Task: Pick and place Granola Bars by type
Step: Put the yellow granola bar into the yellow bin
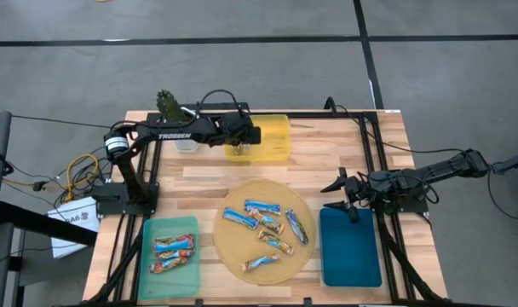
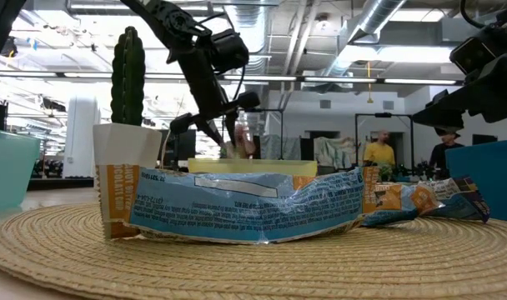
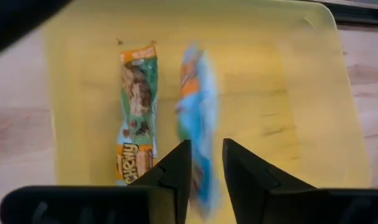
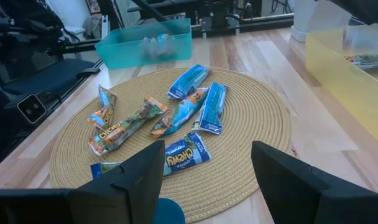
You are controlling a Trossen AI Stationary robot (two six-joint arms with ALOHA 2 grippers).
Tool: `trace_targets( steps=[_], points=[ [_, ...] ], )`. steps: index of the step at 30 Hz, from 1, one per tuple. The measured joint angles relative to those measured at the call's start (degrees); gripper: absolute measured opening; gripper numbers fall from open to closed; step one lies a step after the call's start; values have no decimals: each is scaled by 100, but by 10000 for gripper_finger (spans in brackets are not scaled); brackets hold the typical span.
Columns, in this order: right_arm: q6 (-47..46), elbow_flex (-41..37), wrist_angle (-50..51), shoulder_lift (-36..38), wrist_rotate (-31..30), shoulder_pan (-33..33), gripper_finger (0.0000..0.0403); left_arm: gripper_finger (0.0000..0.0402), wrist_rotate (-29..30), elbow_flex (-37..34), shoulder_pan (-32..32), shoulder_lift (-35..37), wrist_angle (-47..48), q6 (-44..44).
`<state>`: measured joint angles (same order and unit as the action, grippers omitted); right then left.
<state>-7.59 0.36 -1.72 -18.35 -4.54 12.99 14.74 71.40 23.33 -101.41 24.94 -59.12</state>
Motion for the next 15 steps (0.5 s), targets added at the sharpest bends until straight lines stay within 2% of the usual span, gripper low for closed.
trace_targets(
  steps=[8, 15],
  points=[
    [0, -2, 0, -2, 0, 0, 234, 122, -74, 0, -1, 1, 3, -164],
    [1, -2, 0, -1, 0, -1, 234, 128, -72, 0, 3, 1, -16, -170]
  ],
)
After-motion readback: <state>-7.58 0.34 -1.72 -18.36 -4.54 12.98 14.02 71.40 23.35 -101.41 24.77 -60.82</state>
